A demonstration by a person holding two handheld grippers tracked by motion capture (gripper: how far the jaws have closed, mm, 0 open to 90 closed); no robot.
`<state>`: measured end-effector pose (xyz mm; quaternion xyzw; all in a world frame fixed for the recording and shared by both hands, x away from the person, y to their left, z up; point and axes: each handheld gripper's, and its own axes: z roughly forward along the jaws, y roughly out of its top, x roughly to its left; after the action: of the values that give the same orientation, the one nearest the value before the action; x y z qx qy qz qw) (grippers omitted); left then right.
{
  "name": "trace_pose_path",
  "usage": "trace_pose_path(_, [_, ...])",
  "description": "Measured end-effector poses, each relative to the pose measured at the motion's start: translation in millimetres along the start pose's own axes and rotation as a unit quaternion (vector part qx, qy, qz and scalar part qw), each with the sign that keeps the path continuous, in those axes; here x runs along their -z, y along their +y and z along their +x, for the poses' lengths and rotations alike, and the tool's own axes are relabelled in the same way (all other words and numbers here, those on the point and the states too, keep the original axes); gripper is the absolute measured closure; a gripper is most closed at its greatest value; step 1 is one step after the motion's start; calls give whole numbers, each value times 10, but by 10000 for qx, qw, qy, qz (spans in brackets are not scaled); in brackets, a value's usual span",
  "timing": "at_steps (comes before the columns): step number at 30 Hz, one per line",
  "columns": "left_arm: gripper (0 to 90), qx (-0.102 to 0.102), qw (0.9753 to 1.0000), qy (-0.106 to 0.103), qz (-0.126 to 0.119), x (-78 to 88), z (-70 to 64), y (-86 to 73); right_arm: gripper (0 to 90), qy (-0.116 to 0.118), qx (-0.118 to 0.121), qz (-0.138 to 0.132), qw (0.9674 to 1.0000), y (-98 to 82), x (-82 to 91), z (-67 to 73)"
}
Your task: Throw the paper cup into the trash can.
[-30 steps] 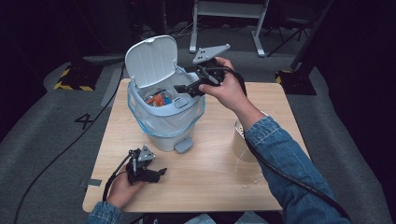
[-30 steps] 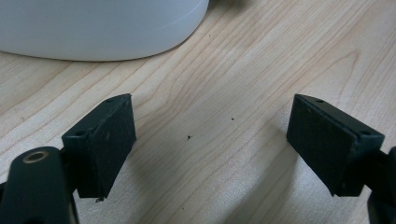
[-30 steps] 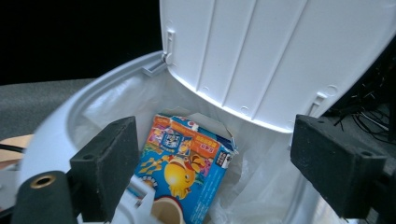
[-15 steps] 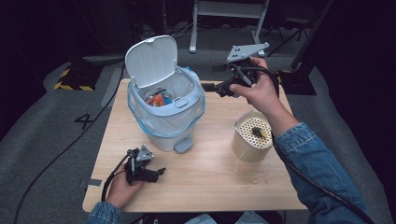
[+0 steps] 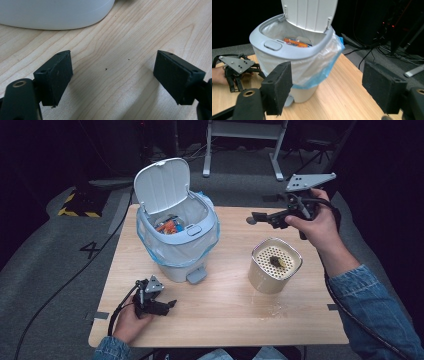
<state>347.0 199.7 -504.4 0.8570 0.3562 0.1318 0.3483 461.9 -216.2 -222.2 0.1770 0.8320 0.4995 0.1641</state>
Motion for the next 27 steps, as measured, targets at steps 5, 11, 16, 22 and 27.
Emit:
trace_pose_path(5, [159, -2, 10000, -6, 2, 0, 1, 0, 259, -154, -173, 29, 9997, -176, 230, -65])
trace_pose_path(11, [159, -1, 10000, -1, 1, 0, 0, 0, 251, -221, -315, 65, 9992, -425, 468, -165])
trace_pose_path(16, [159, 0, 10000, -1, 3, 0, 0, 0, 250, -352, -429, 121, 9984, -614, 648, -218])
trace_pose_path(22, [159, -10, 10000, 8, 7, -1, 7, 4, 237, -506, -483, 174, 9974, -857, 789, -230])
trace_pose_path(27, [159, 17, 10000, 2, -2, -4, 6, 4, 237, -637, -562, 261, 9960, -1054, 883, -220])
